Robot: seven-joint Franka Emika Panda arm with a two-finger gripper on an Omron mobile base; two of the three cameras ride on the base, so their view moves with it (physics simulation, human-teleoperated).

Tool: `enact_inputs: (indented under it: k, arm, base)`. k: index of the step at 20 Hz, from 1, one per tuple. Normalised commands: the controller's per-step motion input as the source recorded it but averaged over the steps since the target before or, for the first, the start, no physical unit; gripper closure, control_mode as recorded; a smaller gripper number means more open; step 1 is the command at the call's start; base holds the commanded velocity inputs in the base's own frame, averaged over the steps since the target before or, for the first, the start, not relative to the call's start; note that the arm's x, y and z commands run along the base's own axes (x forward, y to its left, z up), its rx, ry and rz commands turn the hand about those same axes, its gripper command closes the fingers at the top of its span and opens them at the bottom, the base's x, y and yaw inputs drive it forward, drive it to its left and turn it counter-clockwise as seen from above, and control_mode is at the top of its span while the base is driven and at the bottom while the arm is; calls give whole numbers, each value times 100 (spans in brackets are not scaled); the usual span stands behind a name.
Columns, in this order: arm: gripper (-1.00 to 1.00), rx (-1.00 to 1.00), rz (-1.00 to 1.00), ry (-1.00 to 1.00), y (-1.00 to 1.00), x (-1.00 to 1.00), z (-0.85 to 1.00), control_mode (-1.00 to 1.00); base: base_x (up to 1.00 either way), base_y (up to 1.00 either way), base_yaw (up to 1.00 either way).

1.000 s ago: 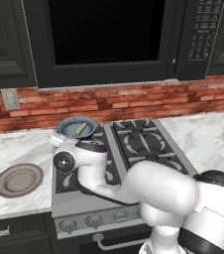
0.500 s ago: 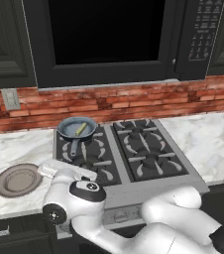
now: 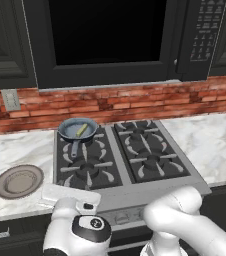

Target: Pick up the butter stick and place it in the pan. Then turn on the burner for the pan.

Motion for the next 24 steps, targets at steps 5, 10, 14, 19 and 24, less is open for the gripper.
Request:
enact_inputs:
  k: [5, 10, 14, 19, 24]
  arm:
    - [-100, -9, 8, -2, 5, -13, -48, -100]
    - [-100, -6, 6, -12, 3, -44, -42, -100]
    - [-100, -2, 0, -17, 0, -56, -48, -100]
    - [-100, -1, 0, -16, 0, -30, -51, -100]
    - [-100, -1, 0, -11, 0, -3, -44, -100]
  base:
    - [0, 0, 0]
    - [0, 0, 0]
    - [0, 0, 0]
    - [0, 0, 0]
    - [0, 0, 0]
